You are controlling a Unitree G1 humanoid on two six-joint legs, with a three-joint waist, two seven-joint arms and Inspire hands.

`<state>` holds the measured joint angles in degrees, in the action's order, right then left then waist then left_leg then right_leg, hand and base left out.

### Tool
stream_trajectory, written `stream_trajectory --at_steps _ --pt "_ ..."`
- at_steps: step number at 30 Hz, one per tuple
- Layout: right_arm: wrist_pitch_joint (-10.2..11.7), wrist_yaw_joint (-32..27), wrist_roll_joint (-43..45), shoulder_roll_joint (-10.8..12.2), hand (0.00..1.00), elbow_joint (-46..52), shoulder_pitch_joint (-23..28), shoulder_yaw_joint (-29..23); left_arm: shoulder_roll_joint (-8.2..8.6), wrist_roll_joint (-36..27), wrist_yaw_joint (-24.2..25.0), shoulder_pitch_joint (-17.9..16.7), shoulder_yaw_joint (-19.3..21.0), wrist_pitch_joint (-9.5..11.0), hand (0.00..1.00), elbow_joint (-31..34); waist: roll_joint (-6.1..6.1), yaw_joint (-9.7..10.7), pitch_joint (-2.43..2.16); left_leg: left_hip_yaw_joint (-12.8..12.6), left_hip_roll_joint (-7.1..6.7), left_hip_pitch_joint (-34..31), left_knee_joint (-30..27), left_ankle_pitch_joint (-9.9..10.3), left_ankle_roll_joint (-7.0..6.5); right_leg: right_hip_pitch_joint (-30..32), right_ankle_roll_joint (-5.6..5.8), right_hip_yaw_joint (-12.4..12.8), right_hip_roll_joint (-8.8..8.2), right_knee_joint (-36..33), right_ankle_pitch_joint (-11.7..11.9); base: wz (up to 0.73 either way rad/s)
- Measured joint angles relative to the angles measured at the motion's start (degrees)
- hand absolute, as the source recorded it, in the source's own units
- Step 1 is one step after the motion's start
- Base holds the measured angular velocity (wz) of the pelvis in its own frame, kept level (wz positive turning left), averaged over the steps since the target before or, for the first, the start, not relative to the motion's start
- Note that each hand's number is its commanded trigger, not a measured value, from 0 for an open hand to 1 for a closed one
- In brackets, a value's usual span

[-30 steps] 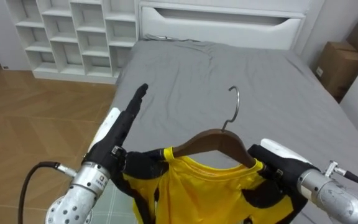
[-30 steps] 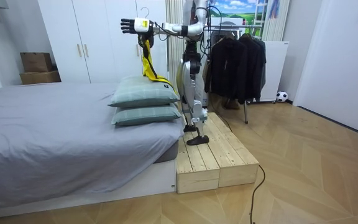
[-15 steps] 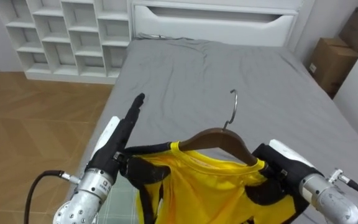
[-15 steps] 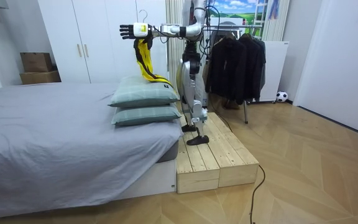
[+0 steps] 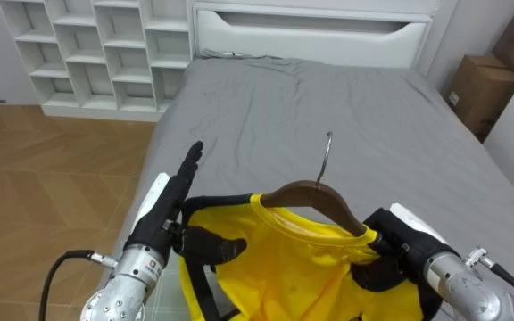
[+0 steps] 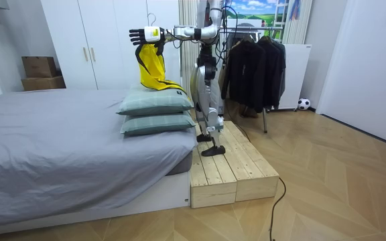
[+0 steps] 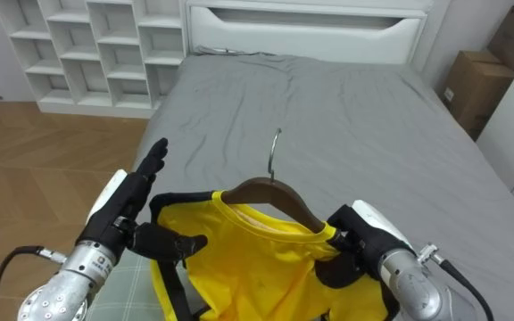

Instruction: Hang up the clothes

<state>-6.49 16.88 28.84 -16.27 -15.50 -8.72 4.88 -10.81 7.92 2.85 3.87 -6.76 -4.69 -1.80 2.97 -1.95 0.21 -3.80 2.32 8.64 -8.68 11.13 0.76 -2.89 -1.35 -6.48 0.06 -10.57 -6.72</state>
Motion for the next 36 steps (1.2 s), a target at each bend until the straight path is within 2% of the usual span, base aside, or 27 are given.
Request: stream_trajectory --at_steps 6,12,18,20,24,31,36 --pt "-0.03 -0.05 0.02 0.15 1.0 0.01 0.0 -0.04 -0.01 -0.5 0.0 -0.01 0.11 -0.05 0.0 -0.06 -0.02 0.16 0.02 -0.12 -0.05 0.04 -0.03 0.0 0.0 0.05 0.05 0.09 0.16 -0.02 -0.06 -0.01" --pt "0.2 -0.02 0.21 0.02 1.0 1.1 0.0 -1.86 0.02 -0.77 -0.25 0.0 3.53 -0.03 0.0 -0.06 -0.02 0.62 0.02 -0.13 -0.05 -0.07 -0.02 0.0 0.0 0.03 0.05 0.23 0.13 0.04 -0.07 0.0" --pt "0.66 -0.17 0.2 -2.66 1.0 3.31 -0.34 -2.92 -0.56 -2.36 -3.85 -0.23 6.81 0.33 0.0 -0.71 -0.04 0.95 0.04 -0.6 -0.05 0.1 0.09 0.0 0.0 -0.12 0.07 0.36 0.13 0.03 -0.08 0.0" --pt "0.66 -0.28 0.36 -2.9 1.0 3.64 -0.32 -3.45 -0.85 -2.86 -5.2 -1.58 7.79 0.98 0.0 -1.93 -0.06 1.36 0.05 -0.78 -0.04 0.12 0.07 0.0 0.0 -0.12 0.06 0.19 0.16 0.02 -0.08 0.0" --pt "0.65 -0.28 0.71 -2.9 1.0 5.96 -0.27 -4.55 -1.21 -2.82 -6.34 -4.49 9.54 1.0 0.0 -3.63 -0.02 1.83 0.08 -0.76 -0.05 0.1 0.07 0.01 0.0 0.03 0.15 0.39 0.24 0.08 -0.14 0.0" --pt "0.73 -0.27 0.45 -3.33 1.0 10.75 0.3 -8.83 -1.26 -2.88 -7.67 -7.45 13.52 1.86 0.0 -11.53 -0.61 1.4 0.2 -0.78 -0.05 0.18 0.23 0.03 -0.01 0.09 0.21 0.91 0.39 0.09 -0.21 0.0" --pt "0.78 -0.27 0.72 -3.7 1.0 12.45 0.81 -9.91 -1.07 -2.57 -9.01 -9.01 16.05 2.25 0.0 -12.41 -0.65 0.92 0.16 -0.78 -0.09 0.53 0.22 0.03 -0.01 0.05 0.18 1.06 0.35 -0.03 -0.25 -0.02"
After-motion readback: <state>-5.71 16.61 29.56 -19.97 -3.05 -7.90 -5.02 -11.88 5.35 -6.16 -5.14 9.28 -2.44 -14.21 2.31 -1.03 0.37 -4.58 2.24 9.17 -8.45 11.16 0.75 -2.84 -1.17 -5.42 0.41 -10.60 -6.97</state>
